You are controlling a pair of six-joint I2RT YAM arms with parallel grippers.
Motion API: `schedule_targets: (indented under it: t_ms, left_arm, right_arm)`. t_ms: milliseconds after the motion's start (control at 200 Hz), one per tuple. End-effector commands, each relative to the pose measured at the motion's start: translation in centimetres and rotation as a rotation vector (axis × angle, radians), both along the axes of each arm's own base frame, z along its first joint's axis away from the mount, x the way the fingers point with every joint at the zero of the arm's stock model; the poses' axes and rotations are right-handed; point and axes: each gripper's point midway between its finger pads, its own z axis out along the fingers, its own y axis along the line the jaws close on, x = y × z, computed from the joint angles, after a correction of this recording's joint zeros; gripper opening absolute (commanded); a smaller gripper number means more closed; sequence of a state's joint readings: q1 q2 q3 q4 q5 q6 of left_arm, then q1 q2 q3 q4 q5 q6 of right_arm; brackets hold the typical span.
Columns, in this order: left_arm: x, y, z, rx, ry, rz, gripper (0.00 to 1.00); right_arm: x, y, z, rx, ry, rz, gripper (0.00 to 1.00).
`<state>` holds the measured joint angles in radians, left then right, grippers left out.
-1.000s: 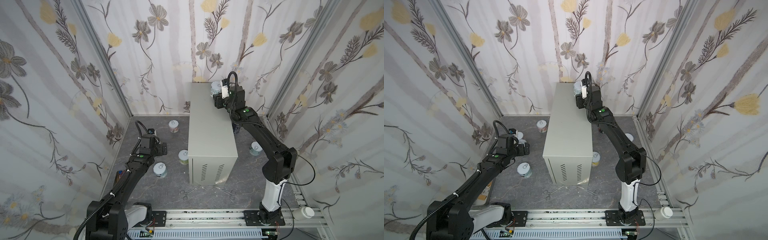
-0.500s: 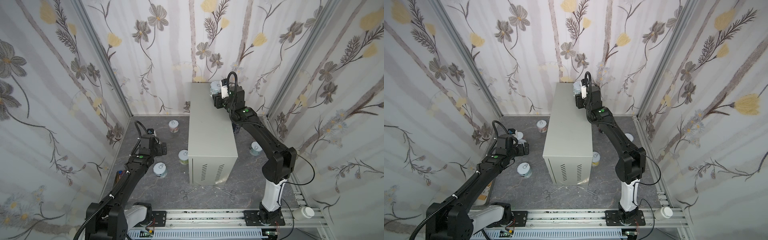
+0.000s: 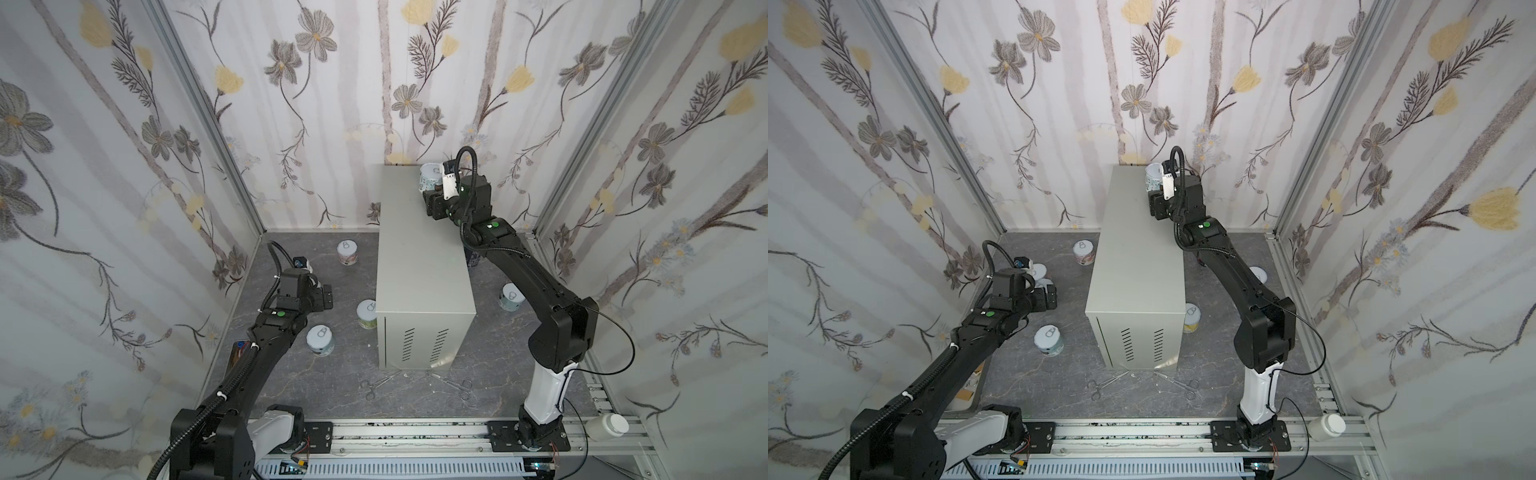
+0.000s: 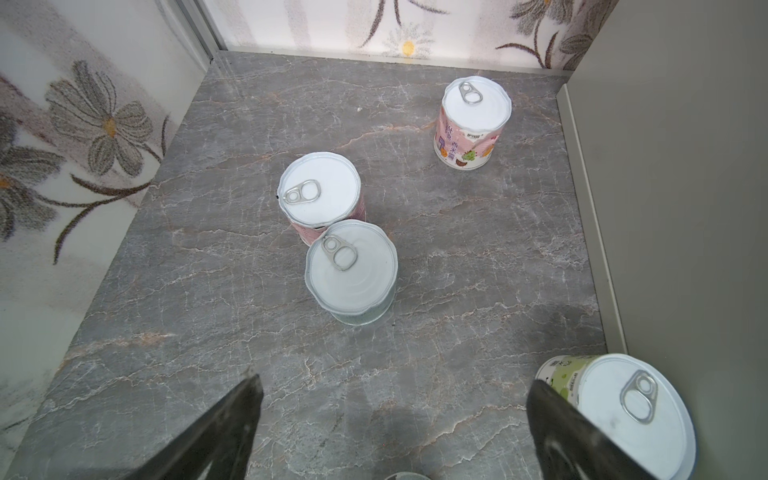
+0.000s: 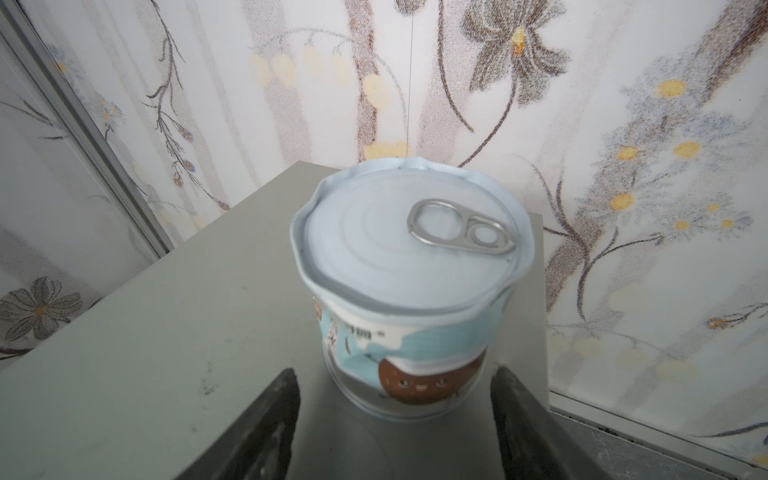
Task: Place and organize the canned foods onto the counter
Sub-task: 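Lower the light-blue can onto the cabinet top and release it, then withdraw the right gripper and move the left gripper toward the cans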
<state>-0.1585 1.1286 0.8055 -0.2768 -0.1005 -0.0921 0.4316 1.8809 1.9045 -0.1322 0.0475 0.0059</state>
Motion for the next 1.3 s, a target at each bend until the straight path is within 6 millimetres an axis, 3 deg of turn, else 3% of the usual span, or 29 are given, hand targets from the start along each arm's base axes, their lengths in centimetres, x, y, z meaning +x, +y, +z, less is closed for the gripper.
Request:
schedule_targets:
  t_ms: [0, 100, 285, 370, 390, 475, 610, 809, 979, 1119, 1294]
  left_arm:
    - [-0.4, 0.3, 1.2, -0.023, -0.005, 0.037, 1.0]
    - [-0.9, 0.9, 1.8, -0.034, 0.025, 0.093, 1.0]
    - [-3.2, 1.4, 1.6, -0.12, 0.13, 0.201, 1.0]
    - [-4.6, 1.8, 0.8, -0.17, 0.169, 0.283, 1.0]
    - [-4.9, 2.0, 0.5, -0.175, 0.18, 0.304, 1.0]
    - [-6.0, 2.1, -1.1, -0.216, 0.224, 0.365, 1.0]
    - [-7.4, 1.0, -3.0, -0.306, 0.242, 0.386, 1.0]
    - [-8.4, -0.8, -3.1, -0.407, 0.14, 0.316, 1.0]
    - [-9.7, -1.6, -4.1, -0.44, 0.136, 0.325, 1.0]
    - [-10.5, -1.6, -5.6, -0.377, 0.155, 0.373, 1.0]
    - [-11.6, -0.5, -7.1, -0.222, 0.192, 0.476, 1.0]
  right_arm:
    - [-0.8, -0.2, 0.9, 0.008, -0.021, 0.026, 0.87]
    - [-1.9, -0.4, 1.7, 0.026, -0.036, 0.046, 0.97]
    - [-5.0, -1.4, 2.9, 0.044, -0.063, 0.077, 1.0]
    - [-6.3, -2.3, 2.5, 0.048, -0.068, 0.066, 1.0]
    - [-7.3, -2.8, 3.6, 0.058, -0.092, 0.063, 1.0]
    - [-9.0, -4.3, 3.8, 0.079, -0.122, 0.038, 1.0]
    - [-10.9, -6.9, 2.5, 0.126, -0.153, -0.007, 1.0]
    - [-11.5, -11.4, -2.3, 0.117, -0.139, -0.122, 1.0]
    - [-12.2, -14.6, -4.1, 0.152, -0.138, -0.178, 1.0]
    - [-12.5, -16.2, -4.7, 0.203, -0.134, -0.187, 1.0]
    - [-12.7, -16.4, -5.5, 0.206, -0.111, -0.178, 1.0]
